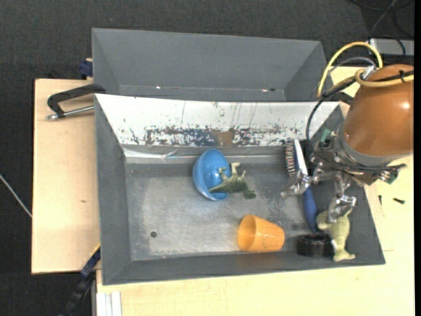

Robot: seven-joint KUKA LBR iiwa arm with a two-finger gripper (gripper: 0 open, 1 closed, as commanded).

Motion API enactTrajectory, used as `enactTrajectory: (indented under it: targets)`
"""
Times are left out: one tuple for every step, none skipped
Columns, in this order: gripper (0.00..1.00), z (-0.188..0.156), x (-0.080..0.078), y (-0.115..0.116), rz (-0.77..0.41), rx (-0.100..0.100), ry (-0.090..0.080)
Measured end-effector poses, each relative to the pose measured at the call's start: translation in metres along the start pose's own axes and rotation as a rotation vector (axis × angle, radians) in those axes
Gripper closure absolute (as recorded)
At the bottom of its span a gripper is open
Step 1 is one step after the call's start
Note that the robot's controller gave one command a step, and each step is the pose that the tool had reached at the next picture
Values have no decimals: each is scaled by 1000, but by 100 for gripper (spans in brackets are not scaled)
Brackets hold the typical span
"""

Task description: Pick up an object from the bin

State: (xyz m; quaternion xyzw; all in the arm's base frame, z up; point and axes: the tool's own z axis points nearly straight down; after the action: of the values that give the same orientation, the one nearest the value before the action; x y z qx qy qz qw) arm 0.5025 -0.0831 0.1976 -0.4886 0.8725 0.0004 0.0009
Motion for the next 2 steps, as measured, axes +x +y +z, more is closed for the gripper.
enactTrajectory:
  targets:
    - [0,118,11,-74,-201,6,-20]
    - [100,121,22,-75,-200,0,0]
